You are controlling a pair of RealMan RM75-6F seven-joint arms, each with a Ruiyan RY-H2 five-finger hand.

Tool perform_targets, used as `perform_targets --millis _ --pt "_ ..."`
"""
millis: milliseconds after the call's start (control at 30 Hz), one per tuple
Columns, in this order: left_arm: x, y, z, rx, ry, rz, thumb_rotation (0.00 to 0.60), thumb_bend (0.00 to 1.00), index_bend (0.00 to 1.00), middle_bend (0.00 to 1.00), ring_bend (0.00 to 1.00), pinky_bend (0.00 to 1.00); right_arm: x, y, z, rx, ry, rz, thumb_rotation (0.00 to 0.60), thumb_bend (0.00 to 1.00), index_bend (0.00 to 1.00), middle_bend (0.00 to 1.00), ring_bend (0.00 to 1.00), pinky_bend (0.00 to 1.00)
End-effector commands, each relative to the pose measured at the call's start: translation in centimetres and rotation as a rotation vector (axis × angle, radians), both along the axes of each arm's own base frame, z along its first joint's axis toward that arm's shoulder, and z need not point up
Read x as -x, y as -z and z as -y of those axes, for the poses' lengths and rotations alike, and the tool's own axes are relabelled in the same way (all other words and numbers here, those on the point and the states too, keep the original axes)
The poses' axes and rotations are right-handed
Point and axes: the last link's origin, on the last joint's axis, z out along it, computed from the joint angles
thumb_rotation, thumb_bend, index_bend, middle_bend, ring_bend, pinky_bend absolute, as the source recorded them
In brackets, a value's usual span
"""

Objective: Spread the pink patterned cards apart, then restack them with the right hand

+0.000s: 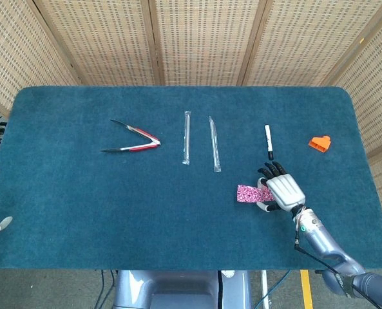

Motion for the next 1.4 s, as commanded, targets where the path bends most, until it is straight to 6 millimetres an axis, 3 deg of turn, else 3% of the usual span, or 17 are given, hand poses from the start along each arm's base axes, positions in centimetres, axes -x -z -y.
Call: perform_targets --millis 33,433,800,1100,1400 --pt "0.0 0.0 0.0 0.000 -0.001 -0.001 0.580 0.06 0.04 0.00 0.00 0.00 0.3 -0.2 0.7 0.001 0.006 -0.010 0.600 0.44 0.43 0.22 0.00 0.00" --pt "-0.2 -0.2 0.2 -0.011 -0.011 -0.010 0.580 0.06 0.04 0.00 0.00 0.00 3.4 -1.4 2.1 0.004 0.033 -0.071 0.600 0.44 0.43 0.21 0.00 0.00" --pt "-0.4 -0.3 0.4 -0.020 -0.012 -0.014 0.580 0.06 0.04 0.00 0.00 0.00 6.1 -1.9 1.8 -0.005 0.085 -0.089 0.600 0.39 0.41 0.19 0.00 0.00" --pt "-0.7 -0.3 0.5 -0.021 -0.006 -0.015 0.580 0.06 0.04 0.00 0.00 0.00 6.6 -2.1 2.0 -0.008 0.089 -0.095 0.600 0.26 0.36 0.16 0.00 0.00" --pt "-0.5 -0.4 0.5 -0.025 -0.012 -0.016 0.581 0.06 0.04 0.00 0.00 0.00 6.7 -2.3 2.2 0.003 0.096 -0.097 0.600 0.26 0.32 0.15 0.00 0.00"
